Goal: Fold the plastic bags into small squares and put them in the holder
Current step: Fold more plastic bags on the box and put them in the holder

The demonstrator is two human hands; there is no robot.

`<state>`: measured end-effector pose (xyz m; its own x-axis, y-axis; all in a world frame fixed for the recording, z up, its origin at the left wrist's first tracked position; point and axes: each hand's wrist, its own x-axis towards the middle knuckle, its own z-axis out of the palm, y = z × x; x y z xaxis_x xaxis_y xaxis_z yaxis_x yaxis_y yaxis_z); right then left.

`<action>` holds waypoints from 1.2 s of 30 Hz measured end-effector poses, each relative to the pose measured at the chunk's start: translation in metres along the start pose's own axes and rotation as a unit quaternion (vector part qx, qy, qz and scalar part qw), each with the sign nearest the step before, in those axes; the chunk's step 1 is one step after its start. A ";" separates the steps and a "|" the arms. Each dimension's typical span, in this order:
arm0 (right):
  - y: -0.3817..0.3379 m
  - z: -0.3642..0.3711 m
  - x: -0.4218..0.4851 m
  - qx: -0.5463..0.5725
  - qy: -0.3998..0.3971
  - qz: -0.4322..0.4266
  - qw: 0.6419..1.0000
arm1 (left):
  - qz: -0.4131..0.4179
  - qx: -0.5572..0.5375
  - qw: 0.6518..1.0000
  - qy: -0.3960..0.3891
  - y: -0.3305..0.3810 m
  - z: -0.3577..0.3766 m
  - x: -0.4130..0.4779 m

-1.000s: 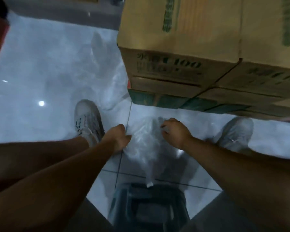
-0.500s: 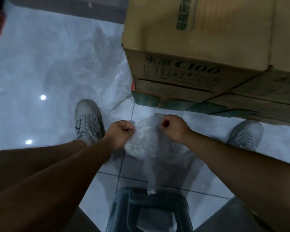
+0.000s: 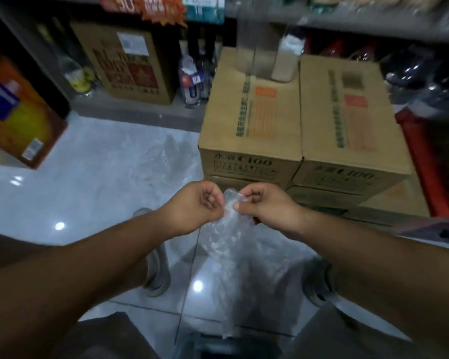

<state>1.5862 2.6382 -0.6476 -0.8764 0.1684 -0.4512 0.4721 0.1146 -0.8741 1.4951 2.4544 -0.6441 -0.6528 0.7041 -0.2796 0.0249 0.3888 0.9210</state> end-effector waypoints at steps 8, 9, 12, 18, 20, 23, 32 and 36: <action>-0.106 -0.058 -0.046 0.001 0.094 -0.174 0.980 | 0.002 -0.195 0.977 0.084 0.112 -0.013 -0.013; -0.115 -0.065 -0.046 -0.001 0.105 -0.193 0.976 | 0.001 -0.202 0.977 0.072 0.122 -0.016 -0.010; -0.134 -0.083 -0.041 -0.005 0.135 -0.236 0.962 | 0.021 -0.192 0.980 0.043 0.146 -0.024 0.006; -0.145 -0.110 -0.019 0.029 0.154 -0.234 0.959 | 0.031 -0.192 0.978 0.074 0.169 -0.037 0.048; -0.147 -0.114 -0.010 0.026 0.146 -0.225 0.963 | 0.024 -0.189 0.980 0.057 0.172 -0.035 0.059; -0.151 -0.120 0.001 0.017 0.141 -0.220 0.965 | 0.040 -0.181 0.981 0.055 0.179 -0.032 0.074; -0.145 -0.155 0.017 -0.086 0.181 -0.131 0.971 | 0.077 -0.100 0.973 0.194 0.177 -0.051 0.105; -0.146 -0.146 0.010 -0.225 0.263 -0.229 0.910 | 0.106 -0.039 0.977 0.181 0.176 -0.039 0.108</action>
<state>1.5224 2.7657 -0.4979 -0.8803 0.4332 0.1934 0.1637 0.6600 -0.7332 1.3991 2.5756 -0.5011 -0.8647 0.5019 0.0208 0.1400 0.2010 0.9695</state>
